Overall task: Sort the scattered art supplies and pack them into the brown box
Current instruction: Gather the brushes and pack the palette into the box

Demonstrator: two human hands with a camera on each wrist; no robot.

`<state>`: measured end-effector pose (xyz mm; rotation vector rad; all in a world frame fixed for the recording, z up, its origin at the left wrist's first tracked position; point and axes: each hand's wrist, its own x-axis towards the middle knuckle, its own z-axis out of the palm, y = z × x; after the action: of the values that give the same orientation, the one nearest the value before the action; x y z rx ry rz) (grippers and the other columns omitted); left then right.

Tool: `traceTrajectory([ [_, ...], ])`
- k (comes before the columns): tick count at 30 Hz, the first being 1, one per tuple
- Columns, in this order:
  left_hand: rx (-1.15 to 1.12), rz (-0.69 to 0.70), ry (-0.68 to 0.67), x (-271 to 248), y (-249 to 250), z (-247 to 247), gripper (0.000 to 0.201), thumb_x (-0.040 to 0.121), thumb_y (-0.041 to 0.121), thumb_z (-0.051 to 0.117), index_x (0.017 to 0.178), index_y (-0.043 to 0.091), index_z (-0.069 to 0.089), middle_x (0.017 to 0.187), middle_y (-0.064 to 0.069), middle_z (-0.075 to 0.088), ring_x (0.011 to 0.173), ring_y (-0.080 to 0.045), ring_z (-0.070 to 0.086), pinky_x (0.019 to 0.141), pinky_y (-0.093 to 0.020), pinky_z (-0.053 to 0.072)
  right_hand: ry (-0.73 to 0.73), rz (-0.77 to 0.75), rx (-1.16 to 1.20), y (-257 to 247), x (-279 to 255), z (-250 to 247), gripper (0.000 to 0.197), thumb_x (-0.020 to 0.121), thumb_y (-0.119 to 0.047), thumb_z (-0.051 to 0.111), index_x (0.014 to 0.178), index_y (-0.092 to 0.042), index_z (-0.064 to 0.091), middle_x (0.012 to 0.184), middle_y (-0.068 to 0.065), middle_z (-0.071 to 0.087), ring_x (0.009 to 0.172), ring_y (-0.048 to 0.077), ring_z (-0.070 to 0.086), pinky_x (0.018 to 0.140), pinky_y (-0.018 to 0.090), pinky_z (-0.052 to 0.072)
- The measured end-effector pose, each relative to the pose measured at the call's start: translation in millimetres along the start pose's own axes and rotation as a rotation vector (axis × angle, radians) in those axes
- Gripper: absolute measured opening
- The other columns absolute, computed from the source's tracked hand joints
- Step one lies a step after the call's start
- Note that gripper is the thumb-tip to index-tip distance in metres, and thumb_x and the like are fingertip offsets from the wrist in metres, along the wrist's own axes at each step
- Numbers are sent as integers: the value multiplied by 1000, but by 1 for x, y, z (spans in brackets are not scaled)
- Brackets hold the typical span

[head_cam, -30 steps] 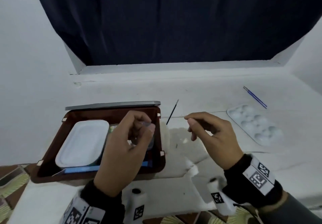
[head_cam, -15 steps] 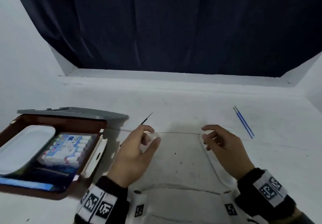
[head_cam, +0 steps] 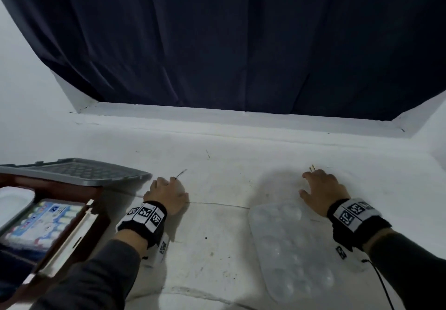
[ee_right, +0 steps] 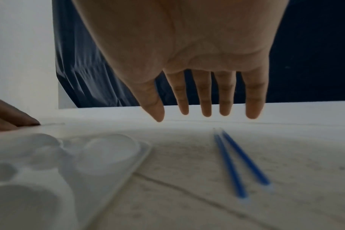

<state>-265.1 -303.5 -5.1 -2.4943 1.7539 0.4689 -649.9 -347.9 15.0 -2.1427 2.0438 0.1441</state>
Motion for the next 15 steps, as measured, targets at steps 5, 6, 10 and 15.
traceTrajectory([
  [5,175,168,2,6,15,7,45,102,24,36,143,5,34,142,-14,47,125,-29,53,100,-37,43,-174,30,-153,10,8,6,45,100,-38,35,138,-15,37,138,13,40,124,35,45,100,42,44],
  [6,220,212,34,1,23,7,43,103,22,32,143,6,33,142,-13,47,123,-28,55,98,-35,43,-161,17,-190,7,8,8,43,102,-33,33,138,-11,38,138,14,41,123,34,46,99,41,44],
  [10,276,381,107,-11,48,5,22,101,22,28,104,21,50,115,-7,60,102,-27,61,84,-35,49,-94,-66,-211,-9,8,4,34,99,-14,38,129,-7,52,132,11,50,117,29,56,92,35,47],
  [15,217,390,204,-6,67,-1,31,103,33,35,102,17,62,98,-5,62,97,-27,63,81,-34,52,-49,-137,-187,-23,14,-6,27,95,-7,45,116,-11,62,119,7,60,111,25,61,87,30,48],
])
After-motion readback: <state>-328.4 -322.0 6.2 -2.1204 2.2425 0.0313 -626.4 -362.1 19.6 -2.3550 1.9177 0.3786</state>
